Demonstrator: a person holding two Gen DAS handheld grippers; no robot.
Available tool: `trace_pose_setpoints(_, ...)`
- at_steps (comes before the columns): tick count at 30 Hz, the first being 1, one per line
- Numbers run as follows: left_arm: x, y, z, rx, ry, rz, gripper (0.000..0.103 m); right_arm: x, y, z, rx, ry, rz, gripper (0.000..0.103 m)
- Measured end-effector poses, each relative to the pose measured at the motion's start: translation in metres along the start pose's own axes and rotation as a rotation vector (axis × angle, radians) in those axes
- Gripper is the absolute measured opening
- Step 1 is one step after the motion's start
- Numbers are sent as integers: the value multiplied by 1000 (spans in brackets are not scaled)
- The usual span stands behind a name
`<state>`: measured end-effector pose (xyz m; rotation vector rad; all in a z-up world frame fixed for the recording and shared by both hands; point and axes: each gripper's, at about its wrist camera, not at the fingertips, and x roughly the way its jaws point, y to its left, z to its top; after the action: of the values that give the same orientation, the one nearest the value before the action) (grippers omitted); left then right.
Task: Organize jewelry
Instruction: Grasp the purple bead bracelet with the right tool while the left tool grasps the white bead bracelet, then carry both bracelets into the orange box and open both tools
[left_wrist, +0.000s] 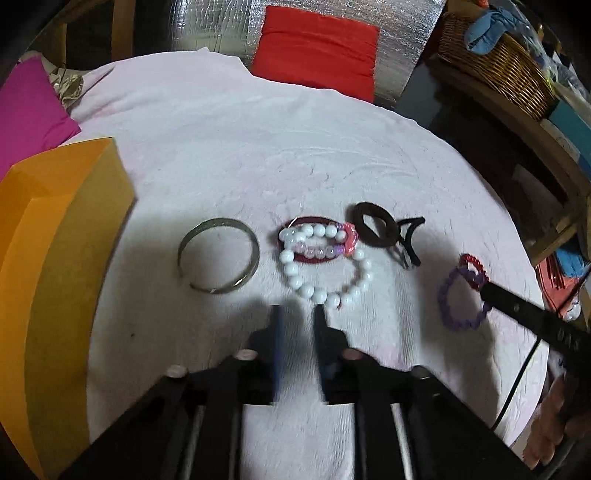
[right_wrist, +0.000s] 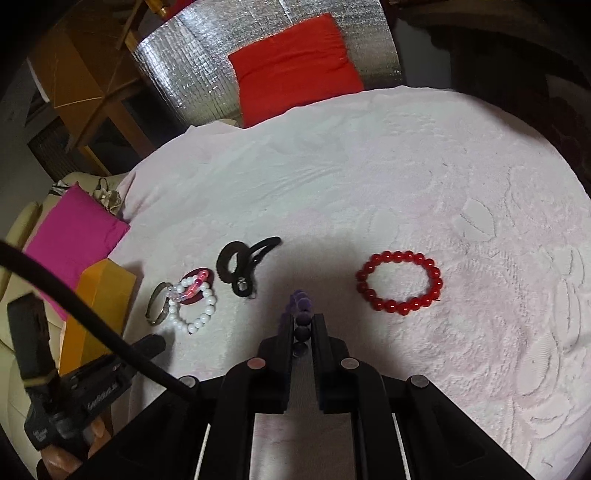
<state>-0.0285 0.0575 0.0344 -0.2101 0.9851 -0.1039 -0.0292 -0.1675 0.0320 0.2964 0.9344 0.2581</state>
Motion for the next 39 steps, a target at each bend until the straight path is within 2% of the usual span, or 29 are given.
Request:
trace_pose_setpoints(1, 3, 0, 2, -9, 2, 5, 40, 1, 3, -1, -1, 3, 2, 10)
trace_pose_setpoints(2, 7, -1, 5, -15, 4, 4, 42, 2, 4, -1, 4, 5, 5, 10)
trace_pose_setpoints(5, 19, -4, 13, -28, 20, -4, 42, 6, 5, -2, 10, 8, 8, 11)
trace_pose_setpoints(8, 25, -5, 18, -47, 3, -1, 42, 9, 6, -3, 5, 12, 6, 10)
trace_pose_setpoints(9, 30, -5, 19, -51, 2, 2, 41, 9, 6, -3, 5, 14, 5, 10)
trace_pose_setpoints(11, 29, -6, 16, -46, -5, 17, 17, 10, 6, -5, 9, 22, 9, 10)
trace_pose_setpoints(13, 30, -9, 17, -34, -1, 8, 10, 9, 6, -5, 5, 16, 4, 10)
trace_pose_setpoints(16, 21, -9, 11, -28, 19, -25, 10, 4, 6, -4, 3, 2, 12, 11)
trace_pose_setpoints(18, 10, -10, 4, -23, 30, -76, 10, 2, 6, -3, 5, -3, 19, 11)
trace_pose_setpoints(24, -37, -19, -17, 77, 6, -142, 10, -5, 13, -3, 7, -25, 76, 11)
trace_pose_setpoints(28, -70, -4, -18, 76, -66, -157, 10, -10, 28, -3, -11, -54, 133, 11)
trace_pose_setpoints(33, -110, 29, -14, 6, -174, -131, 10, -11, 57, -6, -40, -77, 223, 10)
trace_pose_setpoints(39, -156, 72, -10, -72, -339, -23, 10, -10, 112, -14, -94, -98, 376, 11)
